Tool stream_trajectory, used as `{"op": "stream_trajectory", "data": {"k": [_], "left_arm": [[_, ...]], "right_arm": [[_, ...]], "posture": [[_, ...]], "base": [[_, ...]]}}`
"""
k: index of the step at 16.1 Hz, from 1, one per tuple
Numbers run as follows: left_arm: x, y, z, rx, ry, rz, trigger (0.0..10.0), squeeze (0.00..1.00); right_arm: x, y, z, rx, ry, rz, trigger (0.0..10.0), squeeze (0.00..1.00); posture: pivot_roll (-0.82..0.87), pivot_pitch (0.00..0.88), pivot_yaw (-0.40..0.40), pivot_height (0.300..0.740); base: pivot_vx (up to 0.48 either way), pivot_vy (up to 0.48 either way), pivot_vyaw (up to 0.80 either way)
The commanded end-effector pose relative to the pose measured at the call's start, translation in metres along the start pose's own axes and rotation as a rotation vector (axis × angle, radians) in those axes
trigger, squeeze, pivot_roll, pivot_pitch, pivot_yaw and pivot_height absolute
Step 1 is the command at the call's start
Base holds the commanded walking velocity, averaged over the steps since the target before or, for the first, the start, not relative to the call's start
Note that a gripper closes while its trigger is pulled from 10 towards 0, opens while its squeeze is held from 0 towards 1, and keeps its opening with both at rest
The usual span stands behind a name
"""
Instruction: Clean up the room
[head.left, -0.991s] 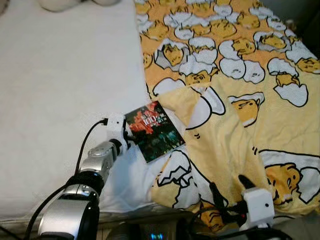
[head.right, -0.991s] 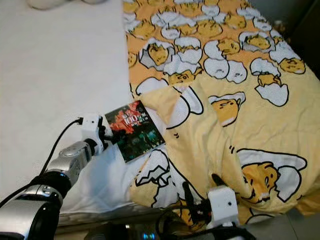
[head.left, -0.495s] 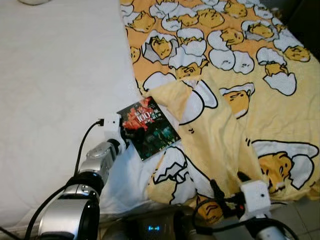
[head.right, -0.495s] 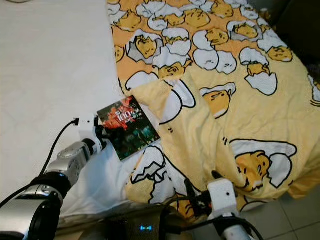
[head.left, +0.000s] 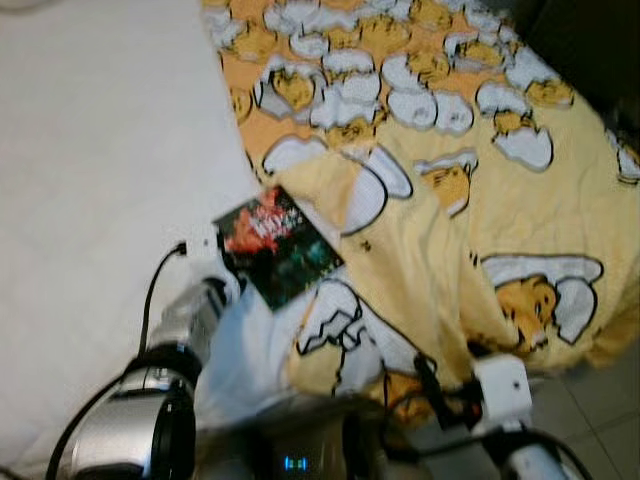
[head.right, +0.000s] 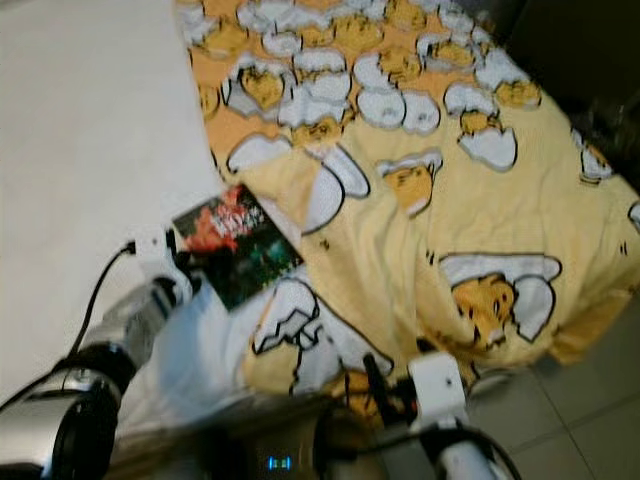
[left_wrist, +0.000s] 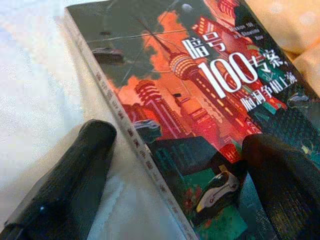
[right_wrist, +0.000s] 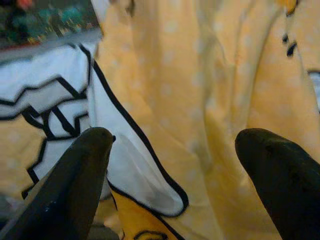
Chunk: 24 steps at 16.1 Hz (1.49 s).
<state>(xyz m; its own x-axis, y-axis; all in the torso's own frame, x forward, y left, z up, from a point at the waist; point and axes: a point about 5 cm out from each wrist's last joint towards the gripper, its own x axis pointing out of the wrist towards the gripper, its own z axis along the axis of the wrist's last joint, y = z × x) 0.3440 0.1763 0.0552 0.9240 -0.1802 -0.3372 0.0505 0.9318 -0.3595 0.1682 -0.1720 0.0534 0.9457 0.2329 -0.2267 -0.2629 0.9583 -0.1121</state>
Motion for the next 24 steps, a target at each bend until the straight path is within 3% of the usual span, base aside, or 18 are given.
{"op": "stream_trajectory", "data": {"k": [1,4,9,13,14,17,22,24], "left_arm": [[-0.008,0.007,-0.034,-0.072,0.129,0.052,10.0,0.0],[-0.008,0.003,-0.043,-0.157,0.149,0.054,10.0,0.0],[-0.001,-0.035,-0.053,-0.101,0.202,-0.147,10.0,0.0],[0.0,-0.048,-0.055,-0.095,0.207,-0.226,10.0,0.0],[0.0,-0.05,-0.056,-0.094,0.205,-0.224,0.0,0.0],[0.002,-0.064,-0.057,-0.122,0.203,-0.294,0.0,0.0],[0.0,-0.08,-0.068,-0.089,0.255,-0.371,0.0,0.0],[-0.001,-0.085,-0.075,-0.134,0.277,-0.375,0.0,0.0]], "right_arm": [[-0.002,0.0,0.003,-0.007,-0.003,0.002,10.0,0.0],[-0.002,-0.001,0.002,-0.006,0.0,0.005,10.0,0.0],[-0.001,-0.003,-0.001,-0.005,0.008,0.004,10.0,0.0],[-0.001,-0.003,-0.001,-0.004,0.01,0.005,10.0,0.0],[-0.001,-0.002,-0.001,-0.002,0.01,0.003,10.0,0.0],[0.0,0.0,0.0,0.001,0.008,0.006,10.0,0.0],[0.002,0.002,0.001,0.0,0.008,0.024,10.0,0.0],[0.003,0.002,0.0,-0.001,0.011,0.03,10.0,0.0]], "posture": [[-0.25,0.21,-0.029,0.684],[-0.25,0.205,-0.033,0.684],[-0.26,0.2,-0.035,0.684],[-0.26,0.202,-0.034,0.684],[-0.26,0.203,-0.034,0.684],[-0.25,0.193,-0.032,0.684],[-0.25,0.187,-0.038,0.684],[-0.25,0.181,-0.041,0.684]], "base": [[0.0,0.0,0.0],[0.0,0.0,0.0],[0.0,0.0,0.0],[0.0,0.0,0.0],[0.0,0.0,0.0],[0.0,0.0,0.0],[0.0,0.0,0.0],[0.0,0.0,0.0]]}}
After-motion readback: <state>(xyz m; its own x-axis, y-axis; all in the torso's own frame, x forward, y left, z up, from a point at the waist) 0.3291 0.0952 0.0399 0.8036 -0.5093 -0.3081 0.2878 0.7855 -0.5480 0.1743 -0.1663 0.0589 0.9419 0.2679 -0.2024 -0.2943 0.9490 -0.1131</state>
